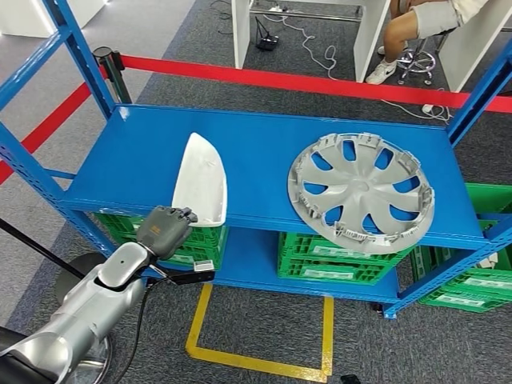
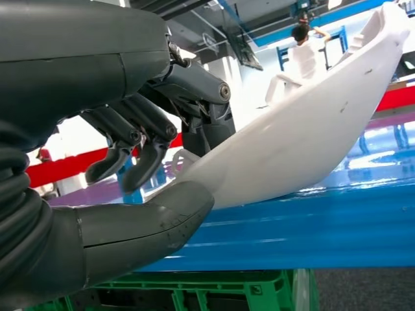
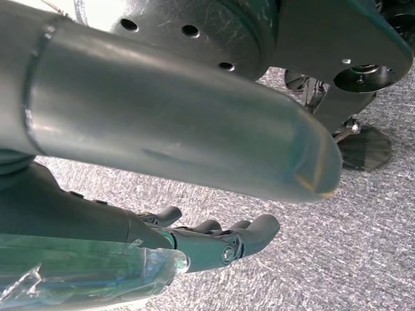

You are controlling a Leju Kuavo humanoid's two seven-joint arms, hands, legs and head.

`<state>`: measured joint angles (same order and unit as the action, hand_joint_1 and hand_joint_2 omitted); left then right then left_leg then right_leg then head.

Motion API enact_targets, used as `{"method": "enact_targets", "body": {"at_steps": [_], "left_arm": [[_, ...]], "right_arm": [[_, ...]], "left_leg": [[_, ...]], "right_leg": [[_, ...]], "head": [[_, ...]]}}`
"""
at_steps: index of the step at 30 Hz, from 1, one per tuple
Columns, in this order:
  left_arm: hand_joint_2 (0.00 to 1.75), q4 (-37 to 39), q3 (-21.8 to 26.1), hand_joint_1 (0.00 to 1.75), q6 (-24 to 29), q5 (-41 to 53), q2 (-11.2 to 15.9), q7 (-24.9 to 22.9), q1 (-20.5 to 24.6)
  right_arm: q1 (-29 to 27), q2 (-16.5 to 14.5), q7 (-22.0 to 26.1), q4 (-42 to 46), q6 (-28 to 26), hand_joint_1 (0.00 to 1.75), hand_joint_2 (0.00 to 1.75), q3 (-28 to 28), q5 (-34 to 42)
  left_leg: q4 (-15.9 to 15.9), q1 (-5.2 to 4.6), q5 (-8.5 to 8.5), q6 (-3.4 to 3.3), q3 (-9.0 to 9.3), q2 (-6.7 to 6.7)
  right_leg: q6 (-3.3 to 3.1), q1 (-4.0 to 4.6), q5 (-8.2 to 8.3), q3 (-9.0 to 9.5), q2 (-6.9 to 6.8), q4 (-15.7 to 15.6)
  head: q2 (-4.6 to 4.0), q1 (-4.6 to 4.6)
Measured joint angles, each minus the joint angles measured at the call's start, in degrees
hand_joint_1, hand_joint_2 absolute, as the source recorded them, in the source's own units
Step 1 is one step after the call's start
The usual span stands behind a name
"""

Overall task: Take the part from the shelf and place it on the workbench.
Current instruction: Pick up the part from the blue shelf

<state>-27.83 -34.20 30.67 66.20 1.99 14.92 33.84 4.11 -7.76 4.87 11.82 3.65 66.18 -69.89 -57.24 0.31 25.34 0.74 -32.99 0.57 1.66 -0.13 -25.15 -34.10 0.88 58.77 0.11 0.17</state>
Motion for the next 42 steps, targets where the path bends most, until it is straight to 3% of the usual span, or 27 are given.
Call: {"method": "enact_targets", "body": {"at_steps": [17, 31, 42], "left_arm": [[1.75, 0.3, -3.0, 1.75, 3.9, 5.2, 1.4, -1.9, 4.1], [1.75, -4.8, -4.4, 1.75, 1.4, 5.9, 2.6, -3.0, 11.8], [1.75, -6.7, -5.5, 1.75, 1.1, 7.9, 3.7, -5.2, 14.3]], "right_arm": [[0.0, 0.0, 0.3, 0.0, -0.1, 0.00, 0.00, 0.0, -0.5], [0.0, 0.0, 1.0, 0.0, -0.2, 0.00, 0.00, -0.3, -0.8], [0.0, 0.0, 1.8, 0.0, -0.2, 0.00, 0.00, -0.3, -0.7]], "left_leg": [[0.0, 0.00, -0.06, -0.06, 0.00, 0.00], [0.0, 0.00, -0.08, -0.06, -0.01, 0.00], [0.0, 0.00, -0.08, -0.06, -0.01, 0.00]], "right_leg": [[0.05, 0.00, 0.04, -0.01, -0.01, 0.0], [0.05, 0.00, 0.05, -0.01, -0.01, 0.0], [0.05, 0.00, 0.05, -0.01, -0.01, 0.0]], "head": [[0.00, 0.00], [0.00, -0.01], [0.00, 0.00]]}}
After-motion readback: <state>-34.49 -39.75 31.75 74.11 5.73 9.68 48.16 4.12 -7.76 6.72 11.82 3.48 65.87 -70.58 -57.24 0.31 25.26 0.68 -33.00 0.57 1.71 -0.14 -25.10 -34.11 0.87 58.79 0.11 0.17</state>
